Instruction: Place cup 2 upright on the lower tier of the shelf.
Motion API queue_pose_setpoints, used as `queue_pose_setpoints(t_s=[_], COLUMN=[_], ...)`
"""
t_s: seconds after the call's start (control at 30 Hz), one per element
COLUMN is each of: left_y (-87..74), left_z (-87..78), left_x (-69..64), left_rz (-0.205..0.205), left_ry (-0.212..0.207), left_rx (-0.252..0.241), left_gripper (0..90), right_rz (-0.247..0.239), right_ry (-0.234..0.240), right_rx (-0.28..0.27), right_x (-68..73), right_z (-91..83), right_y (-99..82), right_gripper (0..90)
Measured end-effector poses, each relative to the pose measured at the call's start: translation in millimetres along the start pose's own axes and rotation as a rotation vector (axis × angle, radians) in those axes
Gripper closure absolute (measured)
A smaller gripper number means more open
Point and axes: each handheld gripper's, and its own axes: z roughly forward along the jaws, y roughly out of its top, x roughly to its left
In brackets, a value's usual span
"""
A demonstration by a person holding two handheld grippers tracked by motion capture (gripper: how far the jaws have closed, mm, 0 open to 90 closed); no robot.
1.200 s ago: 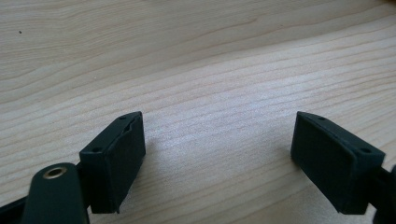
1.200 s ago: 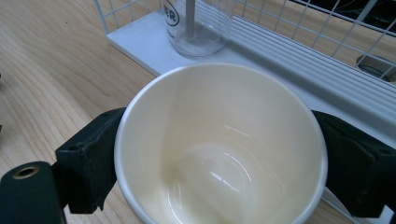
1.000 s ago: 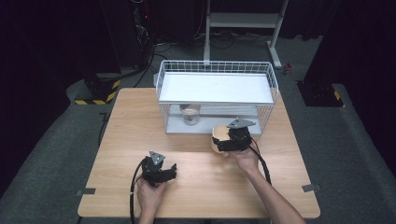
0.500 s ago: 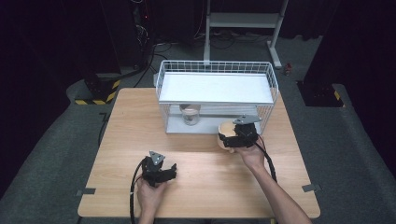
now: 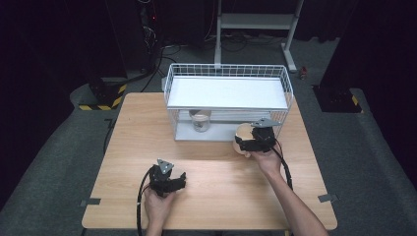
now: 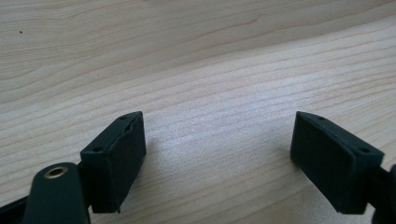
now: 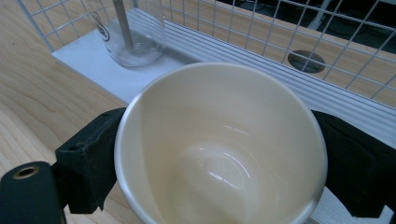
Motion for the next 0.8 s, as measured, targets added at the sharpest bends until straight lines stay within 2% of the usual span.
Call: queue_pose_setpoints(t_s=[0.33,0.4,0.5,0.57,0.63,0.8], left_y=[0.0,0.0,0.0,0.0,-0.1,-0.3], left_z=[0.0,0.0,-0.1,0.0,-0.2,-0.2], left_x=[0.0,0.0,0.1,0.0,-0.2,-0.6], left_rz=[0.001,0.001,0.001,0.001,0.000,-0.002], left_ry=[0.001,0.001,0.001,0.000,-0.001,0.002], left_rx=[0.000,0.000,0.000,-0.001,0.000,-0.003], left_gripper=[18.6,18.6,18.6,18.8,18.9,19.3], right_rz=[0.017,-0.002,-0.001,0.003,-0.027,-0.009], right_ry=[-0.018,-0.023,-0.023,-0.027,-0.042,-0.041], right_rx=[-0.003,-0.011,-0.017,0.007,0.019,0.009], right_x=[-4.2,-5.1,-6.1,-6.5,-6.9,-7.4], right_z=[5.3,6.7,7.7,8.8,11.6,13.4], right_y=[-0.9,-0.8,-0.7,2.5,5.7,5.8], right_gripper=[10.0,10.0,10.0,10.0,9.9,9.9])
